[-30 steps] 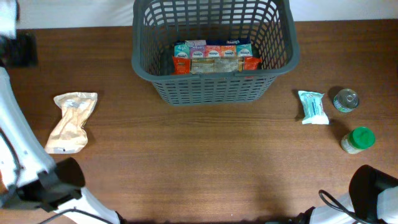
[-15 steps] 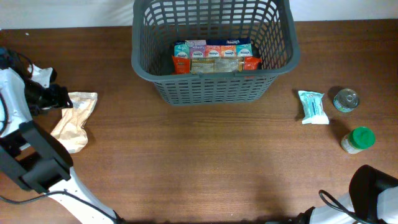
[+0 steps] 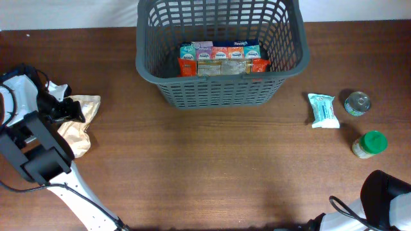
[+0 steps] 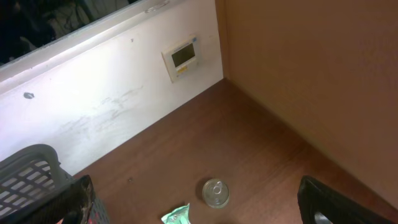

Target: Pack container

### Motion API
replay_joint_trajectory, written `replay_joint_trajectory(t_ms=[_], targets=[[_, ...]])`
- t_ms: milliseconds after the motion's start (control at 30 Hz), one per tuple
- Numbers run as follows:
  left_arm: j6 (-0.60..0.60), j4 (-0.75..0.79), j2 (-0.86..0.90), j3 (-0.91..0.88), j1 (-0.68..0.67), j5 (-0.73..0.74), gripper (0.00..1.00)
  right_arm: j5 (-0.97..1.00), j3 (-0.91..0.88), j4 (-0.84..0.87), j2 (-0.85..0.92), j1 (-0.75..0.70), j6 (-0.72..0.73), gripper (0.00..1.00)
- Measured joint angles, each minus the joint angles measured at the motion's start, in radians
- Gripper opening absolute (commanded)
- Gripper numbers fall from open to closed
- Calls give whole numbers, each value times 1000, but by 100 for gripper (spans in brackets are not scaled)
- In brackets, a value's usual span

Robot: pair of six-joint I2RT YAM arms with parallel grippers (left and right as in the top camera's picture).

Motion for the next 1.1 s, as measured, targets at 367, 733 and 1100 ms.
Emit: replay_joint_trajectory(t_ms=[367, 733, 1100], targets=[[10, -57, 27, 17, 1, 47, 1, 0, 0, 0, 0, 0, 0, 99], [-13, -200, 100, 578, 3, 317, 1, 0, 0, 0, 0, 0, 0, 99], [-31, 117, -127, 1133, -168, 578, 2, 0, 0, 0, 0, 0, 0, 99]])
